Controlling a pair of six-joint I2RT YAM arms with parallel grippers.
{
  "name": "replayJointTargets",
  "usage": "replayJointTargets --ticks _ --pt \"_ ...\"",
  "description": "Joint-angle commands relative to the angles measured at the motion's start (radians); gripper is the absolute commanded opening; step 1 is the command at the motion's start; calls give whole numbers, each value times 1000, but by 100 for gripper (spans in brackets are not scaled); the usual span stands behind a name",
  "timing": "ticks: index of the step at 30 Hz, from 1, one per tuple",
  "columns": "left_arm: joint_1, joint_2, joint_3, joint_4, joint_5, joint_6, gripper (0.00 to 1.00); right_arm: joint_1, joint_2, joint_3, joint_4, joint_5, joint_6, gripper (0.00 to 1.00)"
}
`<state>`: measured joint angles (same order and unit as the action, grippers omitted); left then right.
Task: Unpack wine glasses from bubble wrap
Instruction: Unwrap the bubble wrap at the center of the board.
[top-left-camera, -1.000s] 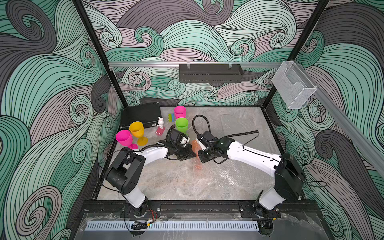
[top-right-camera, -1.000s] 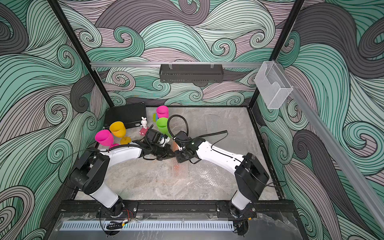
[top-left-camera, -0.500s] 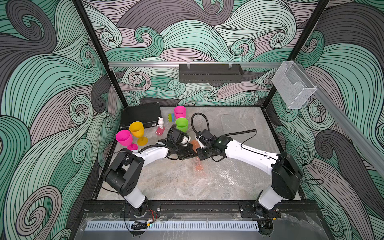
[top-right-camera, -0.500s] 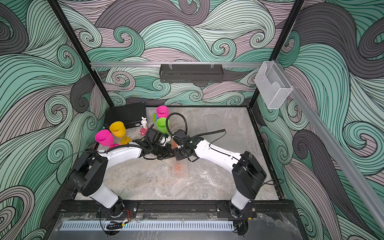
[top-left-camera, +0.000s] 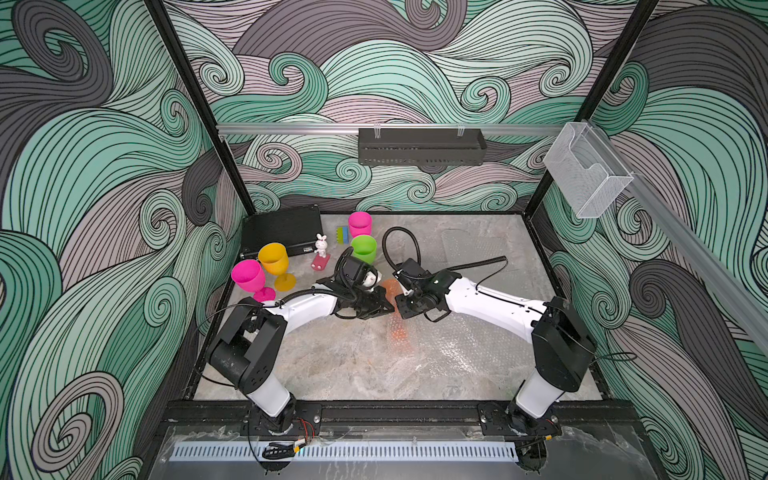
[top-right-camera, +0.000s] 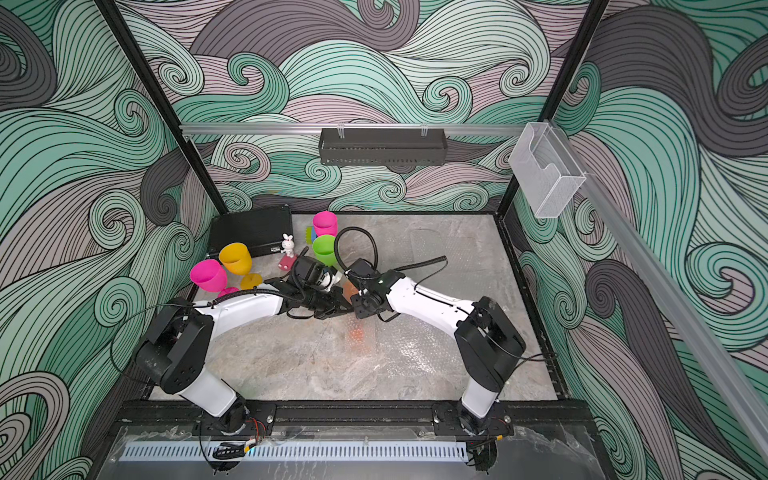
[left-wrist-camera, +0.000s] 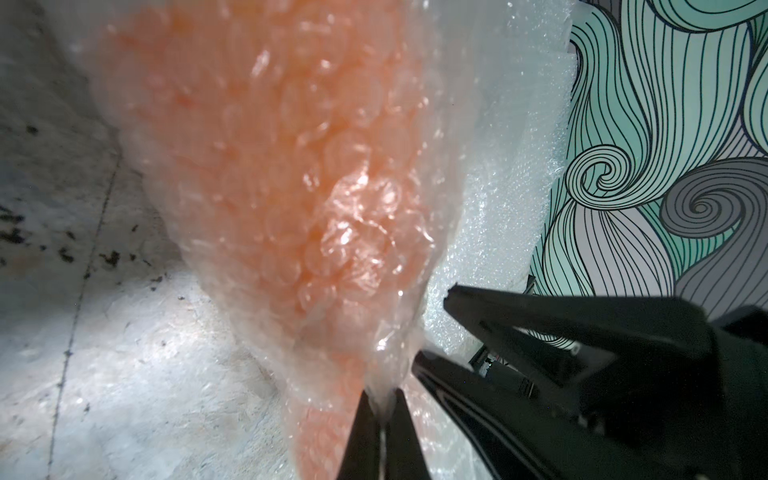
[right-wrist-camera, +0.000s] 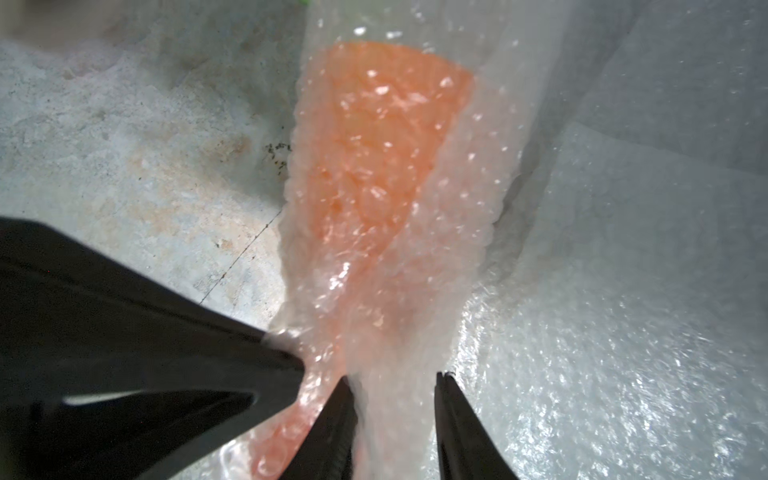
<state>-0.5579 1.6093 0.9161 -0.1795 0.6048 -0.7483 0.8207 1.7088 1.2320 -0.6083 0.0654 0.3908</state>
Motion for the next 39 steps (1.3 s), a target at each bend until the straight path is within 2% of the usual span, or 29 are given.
replayJointTargets --ticks 1,14,23,39 --pt "-9 -23 33 -9 -3 16 3 -8 29 23 5 21 -15 35" --pt "-12 -11 41 -14 -4 17 4 29 44 18 21 20 -2 37" --pt "-16 -7 43 -17 1 20 3 13 57 56 54 112 -18 38" --pt "-21 3 46 -15 6 21 1 3 58 5 176 57 18 38"
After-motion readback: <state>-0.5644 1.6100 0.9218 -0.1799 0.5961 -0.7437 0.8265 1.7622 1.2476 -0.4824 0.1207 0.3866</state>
